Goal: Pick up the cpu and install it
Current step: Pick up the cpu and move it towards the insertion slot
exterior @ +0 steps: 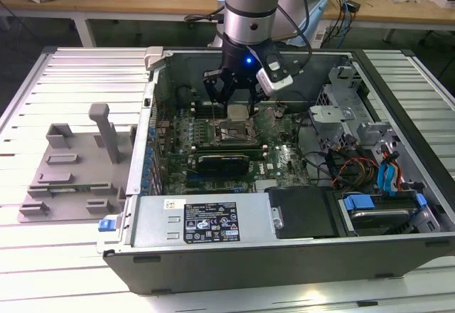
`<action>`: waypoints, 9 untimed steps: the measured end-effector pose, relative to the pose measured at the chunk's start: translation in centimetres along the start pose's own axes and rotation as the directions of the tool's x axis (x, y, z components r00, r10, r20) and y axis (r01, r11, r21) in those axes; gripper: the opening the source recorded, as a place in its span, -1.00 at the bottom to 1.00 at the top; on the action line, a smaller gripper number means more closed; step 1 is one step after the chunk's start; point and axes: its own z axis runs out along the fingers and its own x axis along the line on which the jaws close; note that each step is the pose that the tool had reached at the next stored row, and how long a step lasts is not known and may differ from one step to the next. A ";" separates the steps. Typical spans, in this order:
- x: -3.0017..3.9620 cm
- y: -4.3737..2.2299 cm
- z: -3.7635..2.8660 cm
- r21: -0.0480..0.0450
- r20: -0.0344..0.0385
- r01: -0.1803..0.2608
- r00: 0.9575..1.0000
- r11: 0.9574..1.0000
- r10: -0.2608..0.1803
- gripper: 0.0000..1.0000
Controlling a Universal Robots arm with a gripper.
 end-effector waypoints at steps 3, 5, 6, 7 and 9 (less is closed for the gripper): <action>0.01 0.01 -0.26 0.000 0.000 0.000 1.000 1.000 0.000 0.10; 0.01 0.01 -0.30 0.000 0.000 0.000 1.000 1.000 0.000 0.10; 0.00 0.01 -0.30 0.000 0.000 0.000 1.000 1.000 0.000 0.10; 0.01 0.01 -0.31 0.000 0.000 0.000 1.000 1.000 0.000 0.10; 0.01 0.02 -0.78 0.000 0.000 0.000 1.000 1.000 0.000 0.10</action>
